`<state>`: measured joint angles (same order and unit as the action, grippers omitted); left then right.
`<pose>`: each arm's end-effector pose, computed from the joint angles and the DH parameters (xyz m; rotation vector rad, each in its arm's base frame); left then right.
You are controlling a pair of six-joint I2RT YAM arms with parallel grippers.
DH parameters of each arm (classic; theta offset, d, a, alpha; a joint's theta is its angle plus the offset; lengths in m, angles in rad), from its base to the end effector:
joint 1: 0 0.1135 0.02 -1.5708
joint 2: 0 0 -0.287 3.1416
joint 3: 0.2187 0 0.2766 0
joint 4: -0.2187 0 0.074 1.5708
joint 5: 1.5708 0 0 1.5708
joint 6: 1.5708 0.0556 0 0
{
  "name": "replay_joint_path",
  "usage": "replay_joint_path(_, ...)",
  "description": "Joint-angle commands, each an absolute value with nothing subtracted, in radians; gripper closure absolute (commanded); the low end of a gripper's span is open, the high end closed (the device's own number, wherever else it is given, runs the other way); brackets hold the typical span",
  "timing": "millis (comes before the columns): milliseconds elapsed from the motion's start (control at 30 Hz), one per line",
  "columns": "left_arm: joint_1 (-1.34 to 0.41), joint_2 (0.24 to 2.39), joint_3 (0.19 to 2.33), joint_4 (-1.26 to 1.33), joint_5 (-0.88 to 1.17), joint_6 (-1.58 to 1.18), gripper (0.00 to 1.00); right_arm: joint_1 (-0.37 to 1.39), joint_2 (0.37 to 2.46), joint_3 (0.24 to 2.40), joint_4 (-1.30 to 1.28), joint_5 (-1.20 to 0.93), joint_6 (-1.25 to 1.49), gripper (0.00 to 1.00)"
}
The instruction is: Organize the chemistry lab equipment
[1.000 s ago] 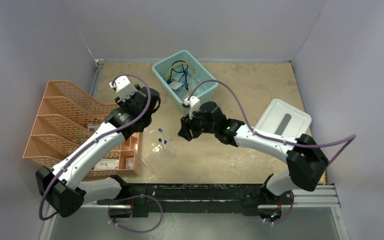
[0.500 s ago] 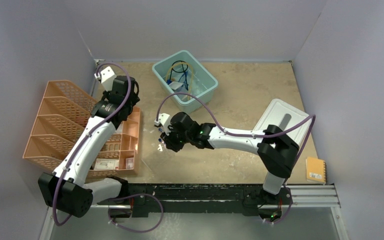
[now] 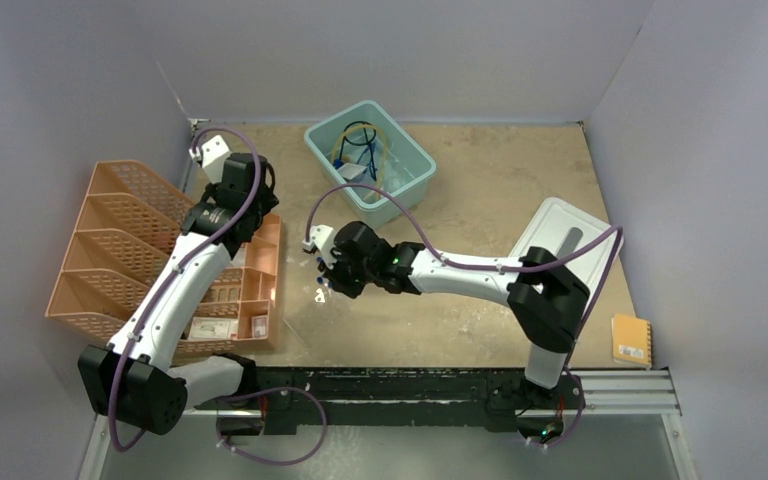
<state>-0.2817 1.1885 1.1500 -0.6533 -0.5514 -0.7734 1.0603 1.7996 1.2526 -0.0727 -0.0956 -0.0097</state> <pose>0.2756 -0.0494 0.3519 -0.7919 1.9938 0.0165 0.2163 0.3972 0.2287 -1.2074 1.9274 0.6813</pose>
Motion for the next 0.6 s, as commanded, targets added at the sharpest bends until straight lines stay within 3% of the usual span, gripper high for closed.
replay_joint_path(0,-0.27,1.167,1.148,-0.618,-0.548,-0.75,0.56,1.065,1.809,1.303,-0.081,-0.112,-0.036,0.86)
replay_joint_path(567,-0.245,1.172,1.139,-0.612,-0.535,-0.723,0.57,1.067,1.837,1.342,-0.089,-0.133,-0.044,0.87)
